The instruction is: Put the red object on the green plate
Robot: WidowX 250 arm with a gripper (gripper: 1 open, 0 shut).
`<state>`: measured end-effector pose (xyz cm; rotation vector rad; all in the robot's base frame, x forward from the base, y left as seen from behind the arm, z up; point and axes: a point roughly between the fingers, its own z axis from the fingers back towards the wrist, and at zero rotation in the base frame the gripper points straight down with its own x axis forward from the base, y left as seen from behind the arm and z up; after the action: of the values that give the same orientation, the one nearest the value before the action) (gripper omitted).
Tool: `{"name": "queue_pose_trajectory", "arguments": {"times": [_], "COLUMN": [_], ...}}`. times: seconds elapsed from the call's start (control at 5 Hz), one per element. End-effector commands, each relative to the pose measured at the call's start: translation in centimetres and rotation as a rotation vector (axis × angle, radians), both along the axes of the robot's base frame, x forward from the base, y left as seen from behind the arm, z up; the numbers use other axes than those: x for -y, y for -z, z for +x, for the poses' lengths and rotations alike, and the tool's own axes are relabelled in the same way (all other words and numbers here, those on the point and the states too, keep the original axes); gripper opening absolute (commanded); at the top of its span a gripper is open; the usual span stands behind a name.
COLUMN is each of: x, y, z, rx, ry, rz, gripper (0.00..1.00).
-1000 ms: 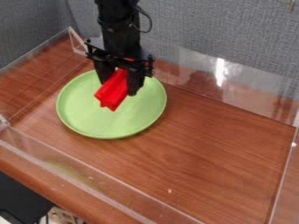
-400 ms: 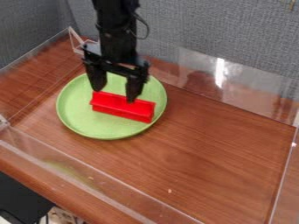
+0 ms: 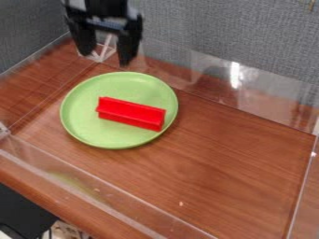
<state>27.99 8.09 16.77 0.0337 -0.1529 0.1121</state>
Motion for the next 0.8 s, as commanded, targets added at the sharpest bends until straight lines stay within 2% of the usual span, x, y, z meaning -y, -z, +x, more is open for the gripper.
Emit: {"name": "queue_pose_trajectory", "arguments": {"times": [0.0, 0.4, 0.6], "x": [-0.5, 0.0, 0.4], "y": [-1.8, -0.9, -1.0], "z": [-0.9, -1.8, -2.2], "rx": [0.067, 0.039, 0.029], "ry": [-0.021, -0.012, -0.005], "rz": [0.016, -0.005, -0.015], "gripper": [1.00, 1.00, 1.00]}}
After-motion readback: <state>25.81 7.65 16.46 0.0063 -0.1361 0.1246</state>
